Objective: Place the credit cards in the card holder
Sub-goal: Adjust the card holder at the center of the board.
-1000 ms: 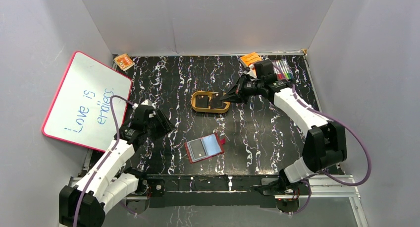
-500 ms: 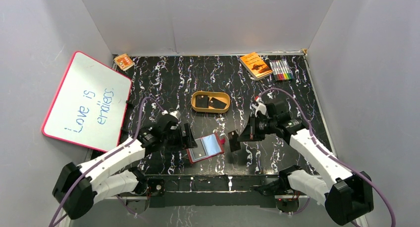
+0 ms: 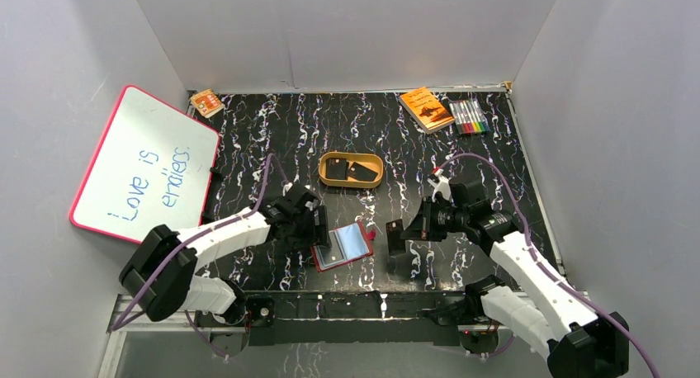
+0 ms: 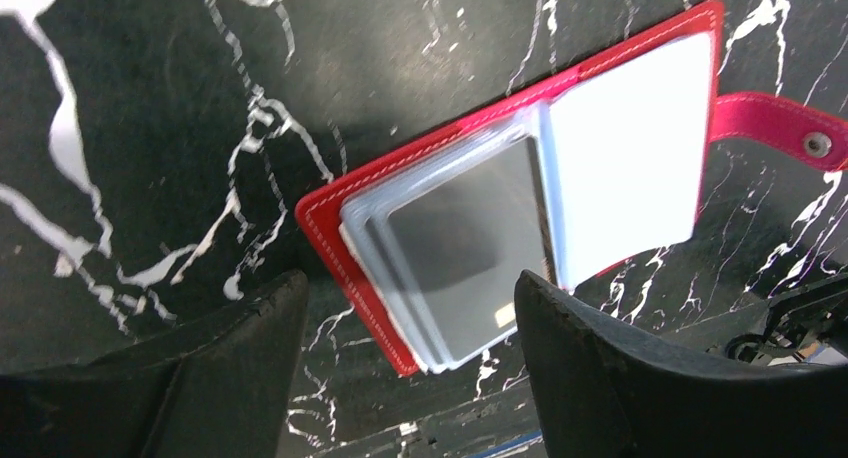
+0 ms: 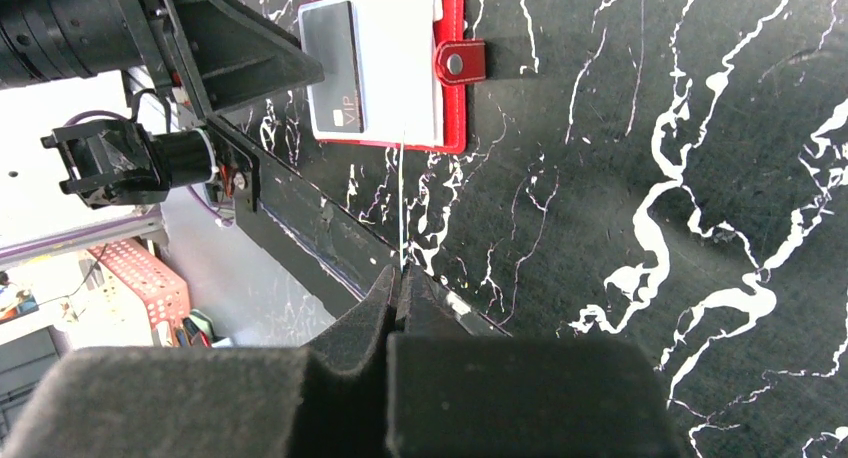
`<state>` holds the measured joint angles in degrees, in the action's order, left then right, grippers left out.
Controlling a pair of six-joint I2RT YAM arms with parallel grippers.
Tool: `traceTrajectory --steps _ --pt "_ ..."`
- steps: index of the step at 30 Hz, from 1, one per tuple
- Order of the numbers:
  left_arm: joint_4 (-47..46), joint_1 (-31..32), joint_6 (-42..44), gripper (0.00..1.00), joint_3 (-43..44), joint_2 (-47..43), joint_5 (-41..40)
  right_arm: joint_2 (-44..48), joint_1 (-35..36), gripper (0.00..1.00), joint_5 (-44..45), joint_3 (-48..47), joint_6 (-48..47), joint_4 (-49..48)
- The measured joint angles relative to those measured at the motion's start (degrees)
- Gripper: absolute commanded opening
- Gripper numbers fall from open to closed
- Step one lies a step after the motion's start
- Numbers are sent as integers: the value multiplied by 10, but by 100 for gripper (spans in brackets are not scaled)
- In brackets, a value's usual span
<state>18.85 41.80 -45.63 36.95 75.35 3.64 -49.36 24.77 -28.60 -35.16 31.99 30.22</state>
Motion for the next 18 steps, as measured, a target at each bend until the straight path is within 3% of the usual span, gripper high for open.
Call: traceTrajectory --steps 11,18 --pt "-47 0 69 56 53 80 18 76 1 0 5 55 8 29" --pt "-50 0 75 65 68 89 12 84 1 0 2 66 9 36"
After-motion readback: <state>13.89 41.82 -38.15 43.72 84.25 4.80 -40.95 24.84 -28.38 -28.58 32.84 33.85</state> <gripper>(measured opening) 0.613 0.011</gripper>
